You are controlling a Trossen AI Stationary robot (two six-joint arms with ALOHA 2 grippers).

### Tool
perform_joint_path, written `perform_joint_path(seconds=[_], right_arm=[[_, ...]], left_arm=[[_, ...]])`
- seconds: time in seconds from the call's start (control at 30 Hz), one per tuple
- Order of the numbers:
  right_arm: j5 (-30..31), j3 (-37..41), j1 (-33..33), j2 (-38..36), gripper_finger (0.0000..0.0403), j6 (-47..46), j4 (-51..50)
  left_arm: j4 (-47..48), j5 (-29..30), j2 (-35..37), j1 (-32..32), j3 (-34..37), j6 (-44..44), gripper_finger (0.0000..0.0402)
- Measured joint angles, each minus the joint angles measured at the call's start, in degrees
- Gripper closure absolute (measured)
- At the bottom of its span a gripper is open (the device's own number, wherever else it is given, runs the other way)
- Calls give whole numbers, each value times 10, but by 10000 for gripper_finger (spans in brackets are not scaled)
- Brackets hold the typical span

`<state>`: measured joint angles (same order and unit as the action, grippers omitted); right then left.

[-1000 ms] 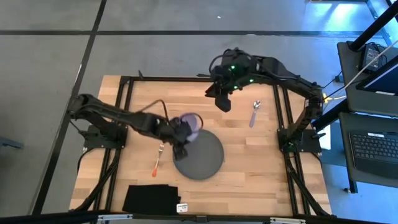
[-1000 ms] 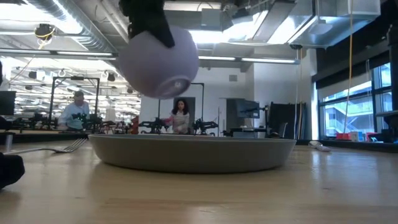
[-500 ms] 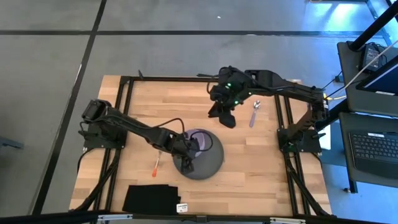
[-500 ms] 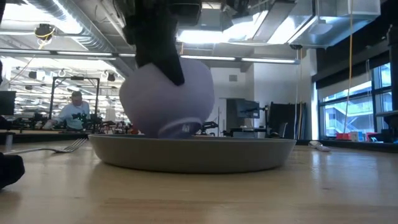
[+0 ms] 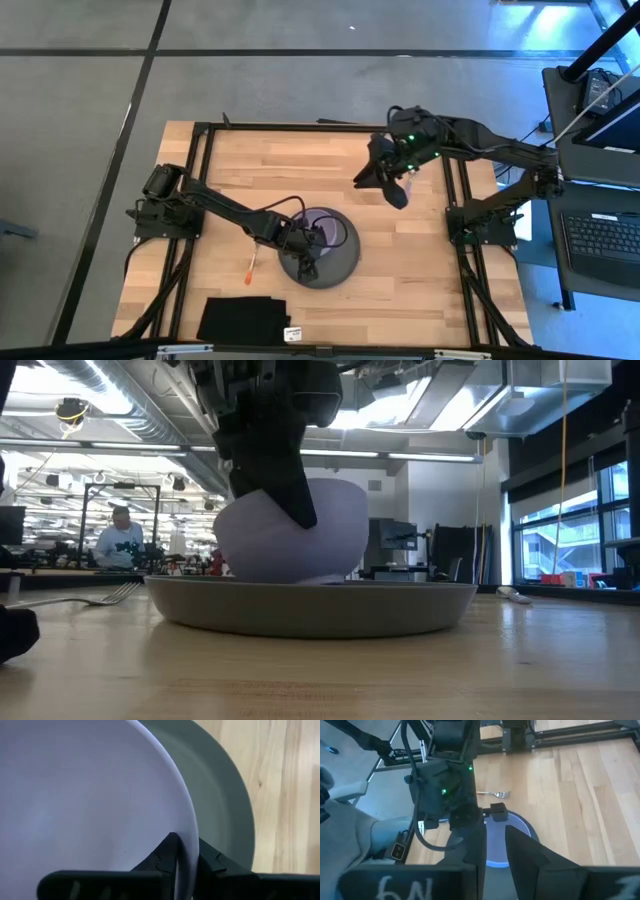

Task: Set table place
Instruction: Put the purple bowl on the gray plate, then put the orange fork on the table to the left side of the grey plate

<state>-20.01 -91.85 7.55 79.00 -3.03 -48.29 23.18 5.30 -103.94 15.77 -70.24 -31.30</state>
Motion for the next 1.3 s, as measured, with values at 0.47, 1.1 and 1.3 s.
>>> perform_joint_path(seconds=[0.47,1.1,1.3], right_arm=[[0,92,0,-72,329,-20,44],[196,98,-64,-71,329,-180,-205],[261,98,-125,-71,329,-205,-200]], left_arm=[[-58,-29,0,-3,1,-12,314],[193,28,19,-30,-254,75,309],[378,128,35,-49,-330,18,304]])
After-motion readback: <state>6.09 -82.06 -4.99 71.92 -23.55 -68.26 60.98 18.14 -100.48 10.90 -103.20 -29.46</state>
